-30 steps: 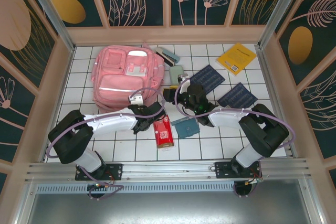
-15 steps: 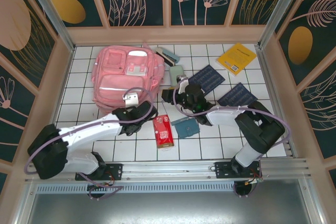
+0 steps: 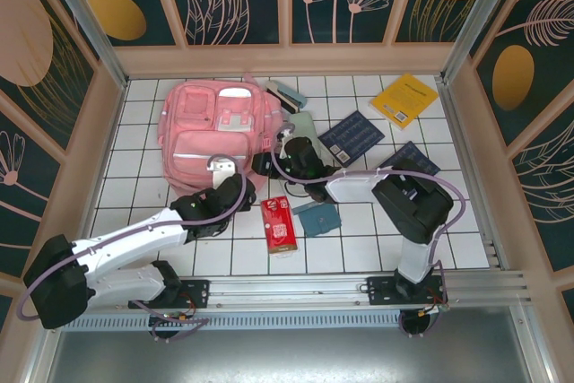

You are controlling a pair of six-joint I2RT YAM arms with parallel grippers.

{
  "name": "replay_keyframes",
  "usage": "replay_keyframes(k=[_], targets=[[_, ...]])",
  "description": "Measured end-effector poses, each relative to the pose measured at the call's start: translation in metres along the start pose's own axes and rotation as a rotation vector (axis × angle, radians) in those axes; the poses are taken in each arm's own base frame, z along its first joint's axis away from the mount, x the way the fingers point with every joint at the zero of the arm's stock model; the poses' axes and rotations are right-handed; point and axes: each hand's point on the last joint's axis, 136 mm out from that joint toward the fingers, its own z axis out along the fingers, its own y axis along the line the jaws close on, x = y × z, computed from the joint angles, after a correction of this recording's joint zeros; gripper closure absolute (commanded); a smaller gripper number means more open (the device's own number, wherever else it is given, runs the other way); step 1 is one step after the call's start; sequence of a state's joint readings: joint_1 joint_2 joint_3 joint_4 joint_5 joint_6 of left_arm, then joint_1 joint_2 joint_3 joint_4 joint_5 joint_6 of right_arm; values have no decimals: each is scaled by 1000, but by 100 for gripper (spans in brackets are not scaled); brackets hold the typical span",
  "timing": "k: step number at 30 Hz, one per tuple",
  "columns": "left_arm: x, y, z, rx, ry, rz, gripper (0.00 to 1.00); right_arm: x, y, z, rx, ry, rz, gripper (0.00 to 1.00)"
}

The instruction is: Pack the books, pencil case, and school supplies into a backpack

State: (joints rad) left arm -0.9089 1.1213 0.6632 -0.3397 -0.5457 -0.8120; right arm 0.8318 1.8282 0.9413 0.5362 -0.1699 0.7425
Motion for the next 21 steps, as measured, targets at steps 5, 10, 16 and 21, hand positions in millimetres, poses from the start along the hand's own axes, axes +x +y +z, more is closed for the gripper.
replay_keyframes(k=[5,10,16,21], targets=[[5,3,-2,10,9,2,67,11,-9,3,57,25,17,50],[16,5,7,-13,47,17,64,14,-21,1,117,20,13,49],[36,14,24,-113,119,60,63,-4,-32,-19,169,-37,-19,48],[37,13,31,-163,139,70,60,-23,-39,-40,193,-105,-33,47]])
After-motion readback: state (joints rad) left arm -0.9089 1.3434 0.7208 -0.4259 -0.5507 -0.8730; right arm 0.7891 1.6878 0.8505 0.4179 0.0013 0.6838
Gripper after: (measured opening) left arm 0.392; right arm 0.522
